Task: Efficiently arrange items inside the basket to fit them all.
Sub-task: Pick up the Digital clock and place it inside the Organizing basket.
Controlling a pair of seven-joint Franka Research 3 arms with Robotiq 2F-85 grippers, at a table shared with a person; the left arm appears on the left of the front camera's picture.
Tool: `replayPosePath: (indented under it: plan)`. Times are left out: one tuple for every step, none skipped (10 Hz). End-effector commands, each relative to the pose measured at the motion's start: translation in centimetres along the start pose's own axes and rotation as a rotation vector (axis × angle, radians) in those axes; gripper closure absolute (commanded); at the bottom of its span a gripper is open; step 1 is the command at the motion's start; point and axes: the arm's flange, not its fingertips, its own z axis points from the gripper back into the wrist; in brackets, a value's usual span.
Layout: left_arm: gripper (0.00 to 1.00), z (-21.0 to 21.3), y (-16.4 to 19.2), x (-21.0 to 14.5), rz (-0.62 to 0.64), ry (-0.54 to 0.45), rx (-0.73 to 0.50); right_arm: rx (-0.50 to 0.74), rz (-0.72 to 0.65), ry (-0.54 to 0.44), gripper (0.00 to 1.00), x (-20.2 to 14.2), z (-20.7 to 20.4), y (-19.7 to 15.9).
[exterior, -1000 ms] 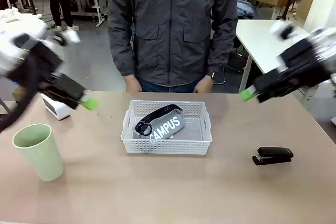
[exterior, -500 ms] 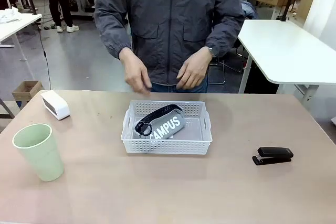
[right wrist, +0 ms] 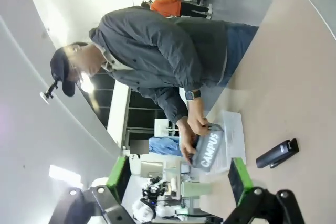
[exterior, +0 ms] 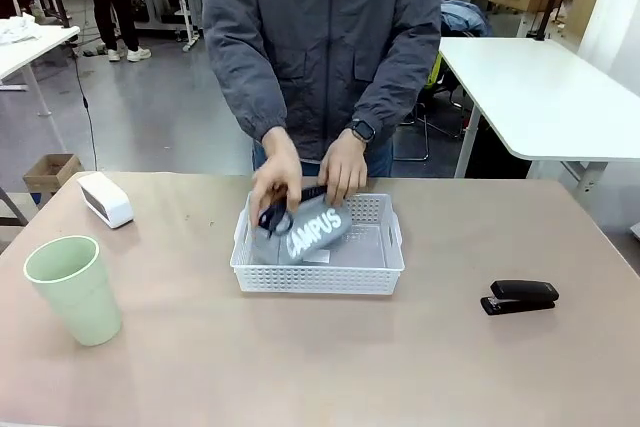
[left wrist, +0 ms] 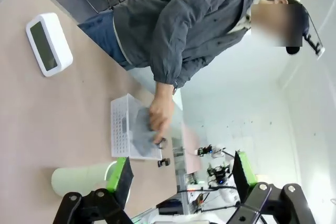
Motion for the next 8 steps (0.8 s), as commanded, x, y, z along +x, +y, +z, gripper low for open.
replayPosePath:
  plan:
    - [0.0, -3.6, -0.8, -3.8, -0.013, -0.033, 0.034, -0.024, 0.002, 0.017, 0.0, -1.8, -2.8, -2.2]
    - [0.0, 0.0, 0.0, 0.0, 0.0, 0.0, 0.0, 0.0, 0.0, 0.0, 0.0, 0.0, 0.0, 0.0]
    - [0.0, 0.0, 0.0, 0.0, 0.0, 0.0, 0.0, 0.0, 0.0, 0.0, 0.0, 0.0, 0.0, 0.0]
    - [0.0, 0.0, 0.0, 0.0, 0.0, 0.0, 0.0, 0.0, 0.0, 0.0, 0.0, 0.0, 0.0, 0.0]
    - [0.0, 0.0, 0.0, 0.0, 0.0, 0.0, 0.0, 0.0, 0.0, 0.0, 0.0, 0.0, 0.0, 0.0]
    - [0.0, 0.0, 0.0, 0.0, 0.0, 0.0, 0.0, 0.0, 0.0, 0.0, 0.0, 0.0, 0.0, 0.0]
    - [0.0, 0.0, 0.0, 0.0, 0.0, 0.0, 0.0, 0.0, 0.0, 0.0, 0.0, 0.0, 0.0, 0.0]
    - [0.0, 0.0, 0.0, 0.0, 0.0, 0.0, 0.0, 0.0, 0.0, 0.0, 0.0, 0.0, 0.0, 0.0]
